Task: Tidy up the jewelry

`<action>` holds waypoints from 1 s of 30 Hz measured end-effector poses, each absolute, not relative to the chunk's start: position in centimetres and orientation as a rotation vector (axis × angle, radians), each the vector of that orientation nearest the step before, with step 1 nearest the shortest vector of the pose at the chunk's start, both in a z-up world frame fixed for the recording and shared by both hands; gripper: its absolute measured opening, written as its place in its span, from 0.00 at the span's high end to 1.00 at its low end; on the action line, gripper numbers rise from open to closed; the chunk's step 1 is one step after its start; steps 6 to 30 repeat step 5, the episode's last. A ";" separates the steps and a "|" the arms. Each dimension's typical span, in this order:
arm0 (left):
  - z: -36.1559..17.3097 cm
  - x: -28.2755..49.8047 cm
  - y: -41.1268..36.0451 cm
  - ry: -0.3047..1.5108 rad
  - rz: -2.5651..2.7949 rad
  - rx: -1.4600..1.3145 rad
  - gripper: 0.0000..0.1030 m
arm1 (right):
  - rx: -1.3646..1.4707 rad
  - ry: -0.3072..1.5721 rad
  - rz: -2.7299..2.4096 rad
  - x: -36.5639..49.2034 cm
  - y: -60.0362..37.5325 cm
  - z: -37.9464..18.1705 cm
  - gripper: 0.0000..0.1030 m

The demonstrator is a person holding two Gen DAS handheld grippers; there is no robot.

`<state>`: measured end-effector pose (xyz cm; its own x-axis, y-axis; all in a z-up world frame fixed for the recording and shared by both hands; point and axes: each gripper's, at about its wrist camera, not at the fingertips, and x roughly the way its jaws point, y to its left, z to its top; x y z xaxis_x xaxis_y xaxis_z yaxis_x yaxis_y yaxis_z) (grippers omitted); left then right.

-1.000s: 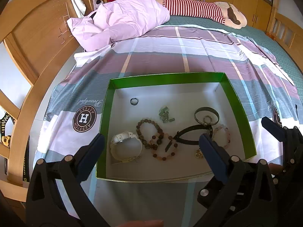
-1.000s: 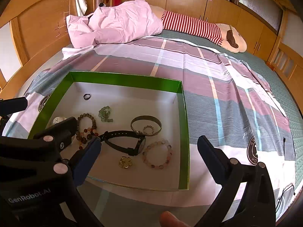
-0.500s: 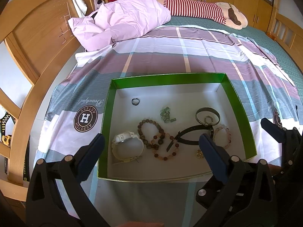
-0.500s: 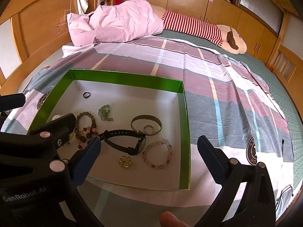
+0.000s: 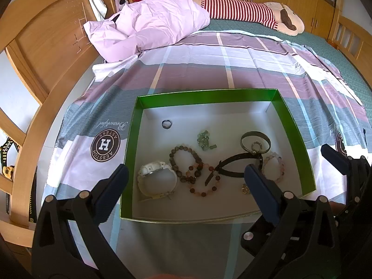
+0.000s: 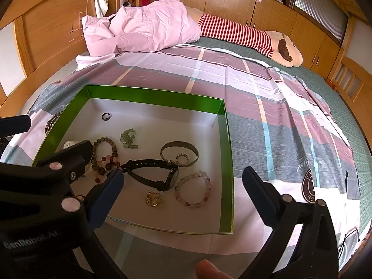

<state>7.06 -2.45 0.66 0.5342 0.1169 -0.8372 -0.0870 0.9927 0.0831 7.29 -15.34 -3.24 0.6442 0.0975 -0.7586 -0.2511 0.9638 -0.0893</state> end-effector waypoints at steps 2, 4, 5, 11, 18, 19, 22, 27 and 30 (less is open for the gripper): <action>0.7 7.1 -2.3 1.003 0.121 0.032 0.04 | -0.195 0.849 0.199 7.3 -15.4 -3.2 0.03; 0.6 7.2 -2.2 1.005 0.119 0.036 0.04 | -0.195 0.849 0.200 7.3 -15.4 -3.2 0.03; 0.6 7.2 -2.2 1.006 0.117 0.038 0.04 | -0.195 0.849 0.200 7.3 -15.4 -3.2 0.03; 0.6 7.2 -2.2 1.006 0.117 0.038 0.04 | -0.195 0.849 0.200 7.3 -15.4 -3.2 0.03; 0.6 7.2 -2.2 1.006 0.117 0.038 0.04 | -0.195 0.849 0.200 7.3 -15.4 -3.2 0.03; 0.6 7.2 -2.2 1.006 0.117 0.038 0.04 | -0.195 0.849 0.200 7.3 -15.4 -3.2 0.03; 0.6 7.2 -2.2 1.006 0.117 0.038 0.04 | -0.195 0.849 0.200 7.3 -15.4 -3.2 0.03; 0.6 7.2 -2.2 1.006 0.117 0.038 0.04 | -0.195 0.849 0.200 7.3 -15.4 -3.2 0.03; 0.6 7.2 -2.2 1.006 0.117 0.038 0.04 | -0.195 0.849 0.200 7.3 -15.4 -3.2 0.03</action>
